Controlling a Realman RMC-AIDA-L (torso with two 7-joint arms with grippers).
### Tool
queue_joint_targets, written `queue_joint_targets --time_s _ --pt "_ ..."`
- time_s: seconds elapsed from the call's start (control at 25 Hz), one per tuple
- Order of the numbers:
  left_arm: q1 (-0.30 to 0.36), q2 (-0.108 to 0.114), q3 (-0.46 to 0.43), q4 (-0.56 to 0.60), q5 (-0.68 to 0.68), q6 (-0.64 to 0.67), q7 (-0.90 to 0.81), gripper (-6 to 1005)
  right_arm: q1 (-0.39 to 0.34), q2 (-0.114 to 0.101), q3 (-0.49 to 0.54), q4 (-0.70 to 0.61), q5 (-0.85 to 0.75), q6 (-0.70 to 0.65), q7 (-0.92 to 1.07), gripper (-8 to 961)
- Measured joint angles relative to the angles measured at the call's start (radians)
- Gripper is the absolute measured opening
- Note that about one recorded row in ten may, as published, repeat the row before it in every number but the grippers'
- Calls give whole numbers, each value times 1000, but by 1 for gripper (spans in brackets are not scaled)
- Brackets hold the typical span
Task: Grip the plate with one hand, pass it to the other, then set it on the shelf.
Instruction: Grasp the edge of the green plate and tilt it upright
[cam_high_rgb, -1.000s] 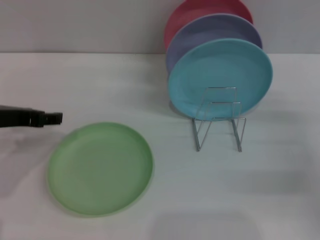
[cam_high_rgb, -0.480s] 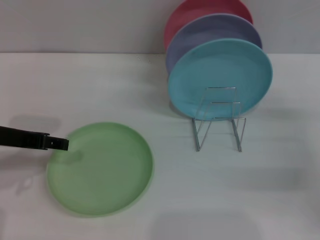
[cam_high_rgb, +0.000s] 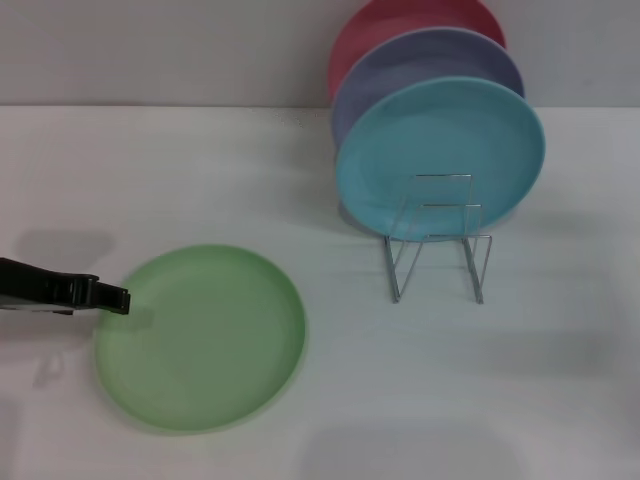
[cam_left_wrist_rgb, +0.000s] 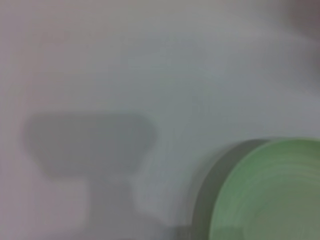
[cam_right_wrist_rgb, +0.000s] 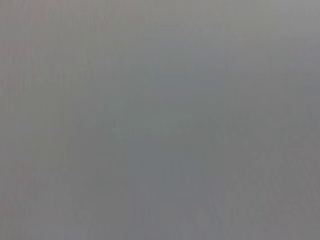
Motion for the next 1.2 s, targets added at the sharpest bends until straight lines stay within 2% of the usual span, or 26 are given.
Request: queue_joint_targets --time_s 0.12,0.32,1.2 --pt "-5 -1 0 4 2 6 -8 777 10 0 1 -5 0 4 0 742" --pt "-4 -2 1 5 2 10 -12 709 20 -1 0 -16 0 4 0 742" --pt "3 -1 8 10 13 10 -33 692 10 -3 -2 -29 0 4 0 741"
